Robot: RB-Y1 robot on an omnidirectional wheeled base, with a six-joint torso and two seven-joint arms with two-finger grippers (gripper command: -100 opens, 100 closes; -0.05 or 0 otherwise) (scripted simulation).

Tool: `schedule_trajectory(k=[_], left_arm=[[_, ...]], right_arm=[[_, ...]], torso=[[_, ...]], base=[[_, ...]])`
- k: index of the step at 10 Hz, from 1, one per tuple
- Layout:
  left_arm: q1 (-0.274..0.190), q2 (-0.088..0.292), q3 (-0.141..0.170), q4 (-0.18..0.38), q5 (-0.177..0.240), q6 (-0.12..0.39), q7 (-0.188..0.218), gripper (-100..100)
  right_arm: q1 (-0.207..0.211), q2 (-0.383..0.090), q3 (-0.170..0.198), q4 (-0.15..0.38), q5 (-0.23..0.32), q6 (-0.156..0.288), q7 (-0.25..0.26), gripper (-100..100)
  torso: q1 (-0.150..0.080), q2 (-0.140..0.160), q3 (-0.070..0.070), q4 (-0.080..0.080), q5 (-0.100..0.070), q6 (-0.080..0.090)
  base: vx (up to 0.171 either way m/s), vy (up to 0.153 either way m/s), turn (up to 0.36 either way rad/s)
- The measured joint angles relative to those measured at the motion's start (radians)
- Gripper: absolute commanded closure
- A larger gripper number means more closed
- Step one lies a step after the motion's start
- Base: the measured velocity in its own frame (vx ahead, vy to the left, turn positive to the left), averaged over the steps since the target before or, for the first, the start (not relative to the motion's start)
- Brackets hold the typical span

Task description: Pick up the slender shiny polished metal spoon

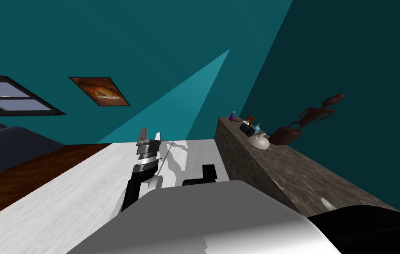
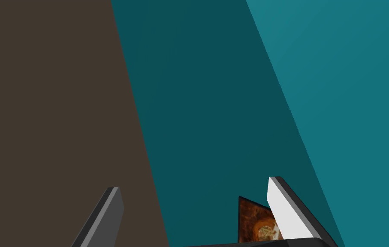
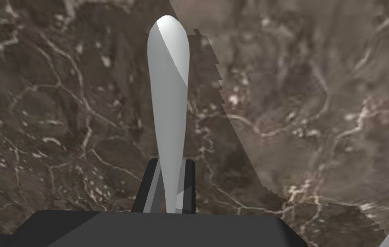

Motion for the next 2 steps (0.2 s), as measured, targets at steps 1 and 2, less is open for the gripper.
schedule_trajectory(k=[1,2], left_arm=[[0.0,0.0,0.0,0.0,0.0,0.0,0.0,0],[0.0,0.0,0.0,0.0,0.0,0.0,0.0,0]], right_arm=[[-0.023,0.004,0.007,0.016,0.007,0.006,-0.005,100],[-0.03,0.005,0.009,0.023,0.009,0.0,-0.002,0]], torso=[[-0.001,0.0,0.0,0.0,-0.001,-0.002],[-0.001,0.0,0.0,0.0,-0.001,-0.001]], base=[[0.0,0.0,0.01],[0.0,0.0,0.0]])
